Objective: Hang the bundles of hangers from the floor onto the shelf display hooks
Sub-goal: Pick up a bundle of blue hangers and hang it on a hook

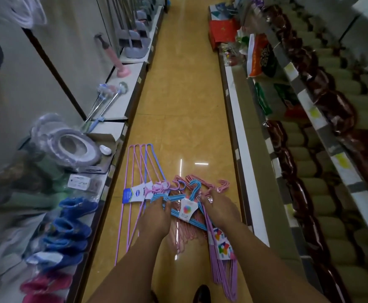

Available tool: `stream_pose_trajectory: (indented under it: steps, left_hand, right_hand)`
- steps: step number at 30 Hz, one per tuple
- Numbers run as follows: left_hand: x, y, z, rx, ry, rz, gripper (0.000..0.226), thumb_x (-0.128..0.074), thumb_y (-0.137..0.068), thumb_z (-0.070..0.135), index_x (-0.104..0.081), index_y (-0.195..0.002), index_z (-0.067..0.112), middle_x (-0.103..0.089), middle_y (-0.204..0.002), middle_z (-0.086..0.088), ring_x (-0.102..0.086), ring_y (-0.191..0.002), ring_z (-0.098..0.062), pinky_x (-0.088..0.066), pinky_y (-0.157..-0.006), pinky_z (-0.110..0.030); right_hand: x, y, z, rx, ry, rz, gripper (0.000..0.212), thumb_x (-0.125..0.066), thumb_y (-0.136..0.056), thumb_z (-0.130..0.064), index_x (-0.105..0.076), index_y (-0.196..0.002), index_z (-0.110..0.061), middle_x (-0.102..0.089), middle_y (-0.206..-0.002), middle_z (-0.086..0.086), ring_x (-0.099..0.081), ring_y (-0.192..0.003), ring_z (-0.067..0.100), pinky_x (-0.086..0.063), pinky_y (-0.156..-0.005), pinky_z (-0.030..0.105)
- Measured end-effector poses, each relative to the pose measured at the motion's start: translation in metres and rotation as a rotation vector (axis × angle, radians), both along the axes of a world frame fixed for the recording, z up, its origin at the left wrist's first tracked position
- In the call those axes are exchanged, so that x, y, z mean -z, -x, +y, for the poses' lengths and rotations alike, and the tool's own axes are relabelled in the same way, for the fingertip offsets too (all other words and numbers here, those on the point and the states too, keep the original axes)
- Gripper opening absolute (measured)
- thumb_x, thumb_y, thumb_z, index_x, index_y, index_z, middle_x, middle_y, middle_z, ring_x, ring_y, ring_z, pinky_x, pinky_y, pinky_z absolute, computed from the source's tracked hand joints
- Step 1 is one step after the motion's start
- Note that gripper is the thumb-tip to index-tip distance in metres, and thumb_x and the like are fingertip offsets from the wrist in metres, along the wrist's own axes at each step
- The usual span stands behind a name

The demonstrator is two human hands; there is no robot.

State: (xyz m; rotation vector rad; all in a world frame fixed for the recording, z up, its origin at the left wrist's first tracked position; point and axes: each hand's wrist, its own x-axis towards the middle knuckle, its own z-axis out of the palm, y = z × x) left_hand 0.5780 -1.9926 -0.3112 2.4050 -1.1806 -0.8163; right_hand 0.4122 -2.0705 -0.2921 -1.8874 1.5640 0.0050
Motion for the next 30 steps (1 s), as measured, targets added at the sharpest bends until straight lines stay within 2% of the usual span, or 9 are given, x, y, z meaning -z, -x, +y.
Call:
stream_pose_trajectory:
  steps: [7, 12, 15, 17, 20, 23, 27, 30]
  left_hand:
    - [0.141, -0.029, -0.051, 0.074, -0.071, -0.043, 0.041, -0.032, -0.1, 0.042, -0.051, -0.129, 0.02, -0.06, -0.124, -0.007, -0.055, -0.114, -0.026, -0.046, -0.089, -0.037]
    - [0.26, -0.058, -0.075, 0.12, -0.082, -0.058, 0.039, -0.027, -0.101, 0.036, -0.056, -0.119, 0.018, -0.062, -0.118, -0.008, -0.057, -0.109, -0.027, -0.048, -0.088, -0.038]
    - [0.323, -0.069, -0.088, 0.139, -0.098, -0.069, 0.039, -0.028, -0.102, 0.034, -0.055, -0.122, 0.016, -0.061, -0.12, -0.009, -0.056, -0.112, -0.029, -0.043, -0.088, -0.035]
    - [0.368, -0.075, -0.098, 0.173, -0.084, -0.072, 0.038, -0.031, -0.102, 0.033, -0.056, -0.121, 0.012, -0.062, -0.12, -0.012, -0.056, -0.111, -0.029, -0.042, -0.088, -0.034]
    - [0.429, -0.08, -0.113, 0.225, -0.074, -0.095, 0.038, -0.034, -0.1, 0.034, -0.057, -0.118, 0.011, -0.063, -0.117, -0.014, -0.058, -0.108, -0.032, -0.045, -0.09, -0.038]
    - [0.473, -0.081, -0.128, 0.231, -0.101, -0.092, 0.04, -0.039, -0.099, 0.032, -0.05, -0.13, 0.009, -0.056, -0.128, -0.014, -0.051, -0.118, -0.031, -0.042, -0.097, -0.039]
    - [0.514, -0.079, -0.148, 0.27, -0.116, -0.141, 0.052, -0.039, -0.099, 0.031, -0.03, -0.146, 0.012, -0.036, -0.148, -0.013, -0.036, -0.134, -0.03, -0.033, -0.109, -0.041]
    - [0.527, -0.075, -0.159, 0.281, -0.086, -0.171, 0.055, -0.038, -0.099, 0.029, -0.022, -0.149, 0.013, -0.032, -0.151, -0.012, -0.033, -0.136, -0.03, -0.03, -0.111, -0.04]
  right_hand:
    - [0.144, -0.024, -0.048, 0.023, -0.035, 0.084, 0.057, -0.03, -0.097, -0.055, -0.045, -0.136, -0.016, -0.054, -0.134, 0.009, -0.052, -0.12, 0.026, -0.042, -0.093, 0.036]
    - [0.269, -0.043, -0.076, 0.071, -0.089, 0.069, 0.054, -0.036, -0.096, -0.054, -0.051, -0.124, -0.01, -0.058, -0.123, 0.011, -0.056, -0.108, 0.027, -0.044, -0.084, 0.035]
    - [0.332, -0.055, -0.09, 0.088, -0.13, 0.105, 0.054, -0.038, -0.099, -0.046, -0.038, -0.14, -0.011, -0.048, -0.14, 0.011, -0.048, -0.125, 0.028, -0.041, -0.095, 0.036]
    - [0.372, -0.061, -0.1, 0.091, -0.152, 0.127, 0.053, -0.041, -0.099, -0.039, -0.033, -0.142, -0.009, -0.044, -0.144, 0.011, -0.044, -0.129, 0.03, -0.039, -0.099, 0.037]
    - [0.421, -0.066, -0.113, 0.117, -0.163, 0.139, 0.046, -0.046, -0.098, -0.032, -0.037, -0.137, -0.008, -0.048, -0.138, 0.013, -0.049, -0.123, 0.03, -0.042, -0.092, 0.035]
    - [0.462, -0.069, -0.124, 0.128, -0.176, 0.147, 0.042, -0.046, -0.098, -0.029, -0.039, -0.132, -0.008, -0.049, -0.135, 0.013, -0.05, -0.119, 0.031, -0.042, -0.086, 0.034]
    - [0.505, -0.074, -0.138, 0.134, -0.194, 0.132, 0.042, -0.048, -0.095, -0.019, -0.037, -0.134, -0.007, -0.048, -0.134, 0.016, -0.049, -0.119, 0.032, -0.043, -0.093, 0.038]
    - [0.523, -0.077, -0.144, 0.183, -0.21, 0.118, 0.041, -0.049, -0.091, -0.012, -0.04, -0.13, -0.009, -0.051, -0.129, 0.015, -0.051, -0.115, 0.032, -0.047, -0.09, 0.04]
